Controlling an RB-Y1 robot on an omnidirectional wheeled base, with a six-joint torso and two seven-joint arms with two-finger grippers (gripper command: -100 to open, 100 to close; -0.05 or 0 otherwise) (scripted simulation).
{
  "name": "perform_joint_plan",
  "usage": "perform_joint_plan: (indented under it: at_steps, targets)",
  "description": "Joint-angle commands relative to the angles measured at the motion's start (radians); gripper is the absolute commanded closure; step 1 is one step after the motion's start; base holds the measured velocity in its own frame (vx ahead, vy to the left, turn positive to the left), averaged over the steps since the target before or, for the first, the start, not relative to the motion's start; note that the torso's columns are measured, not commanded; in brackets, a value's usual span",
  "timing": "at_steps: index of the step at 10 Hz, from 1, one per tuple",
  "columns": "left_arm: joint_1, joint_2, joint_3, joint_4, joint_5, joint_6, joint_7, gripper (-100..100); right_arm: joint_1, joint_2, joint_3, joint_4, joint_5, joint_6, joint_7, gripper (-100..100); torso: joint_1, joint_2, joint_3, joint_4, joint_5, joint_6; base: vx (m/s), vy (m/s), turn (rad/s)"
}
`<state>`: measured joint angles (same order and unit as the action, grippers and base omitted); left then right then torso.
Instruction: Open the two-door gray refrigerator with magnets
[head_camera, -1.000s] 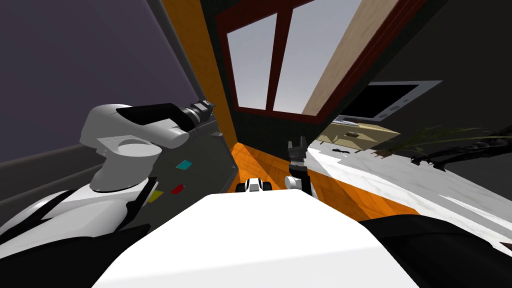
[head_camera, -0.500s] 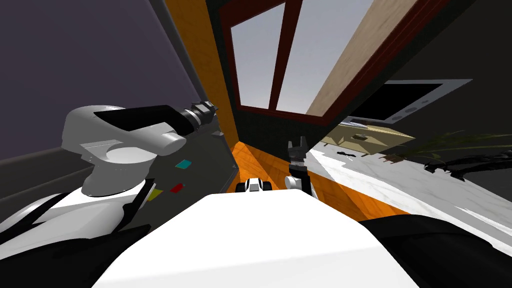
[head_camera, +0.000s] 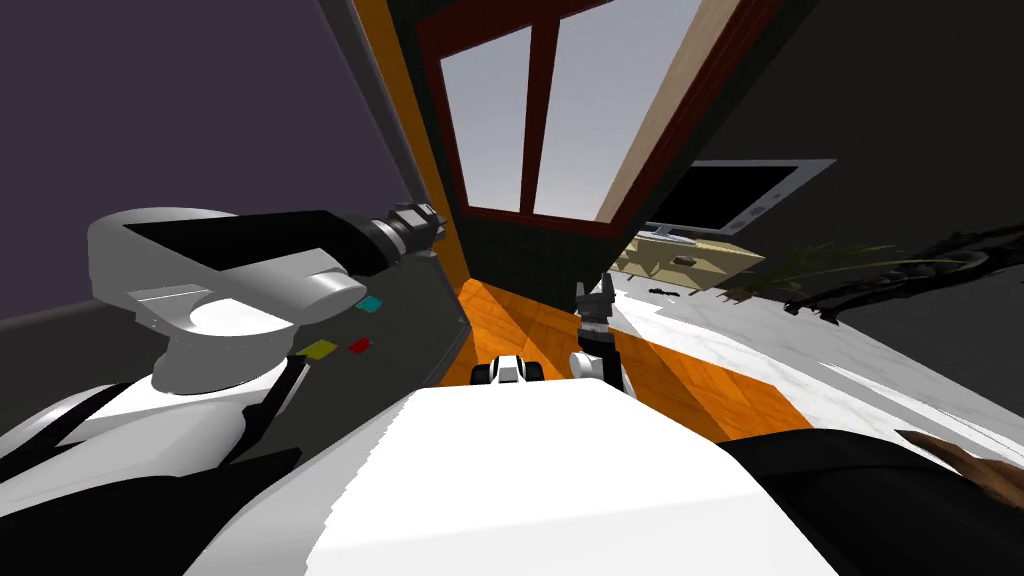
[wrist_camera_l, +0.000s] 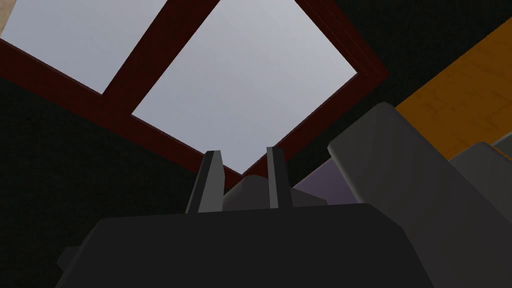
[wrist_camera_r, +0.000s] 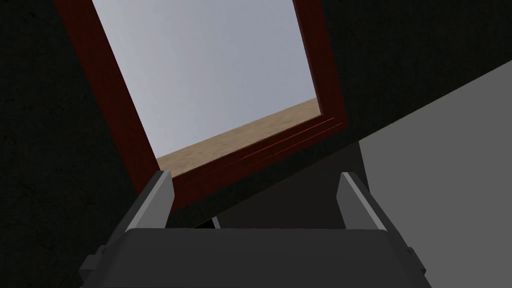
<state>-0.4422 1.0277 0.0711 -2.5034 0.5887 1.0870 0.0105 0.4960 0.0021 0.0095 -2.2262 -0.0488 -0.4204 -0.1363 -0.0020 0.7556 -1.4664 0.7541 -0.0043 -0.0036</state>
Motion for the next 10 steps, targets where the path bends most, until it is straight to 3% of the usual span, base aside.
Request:
perform_joint_plan:
  at_steps: [1,3,4,10]
  targets:
    - [-0.015,0.008,0.022,-0.064,0.041,-0.013,0.013,100,0.0,0.0,0.0,0.0,0.0,0.0,0.0,0,-0.003,0.001,0.0,0.001,-0.001,0.001,-0.308,-0.123,-0.116]
    - [-0.02,0.014,0.027,-0.107,0.078,-0.015,0.022,100,0.0,0.0,0.0,0.0,0.0,0.0,0.0,0,-0.004,0.0,-0.001,0.001,-0.002,0.003,-0.266,-0.127,-0.136]
    - [0.005,0.02,0.029,-0.091,0.089,-0.005,0.018,100,0.0,0.0,0.0,0.0,0.0,0.0,0.0,0,-0.005,-0.002,-0.002,0.0,-0.002,0.003,-0.119,-0.062,-0.028]
    - [-0.025,0.004,0.01,-0.102,0.176,-0.07,-0.028,100,0.0,0.0,0.0,0.0,0.0,0.0,0.0,0,0.001,-0.002,-0.001,-0.005,0.003,0.002,-0.269,-0.03,-0.122]
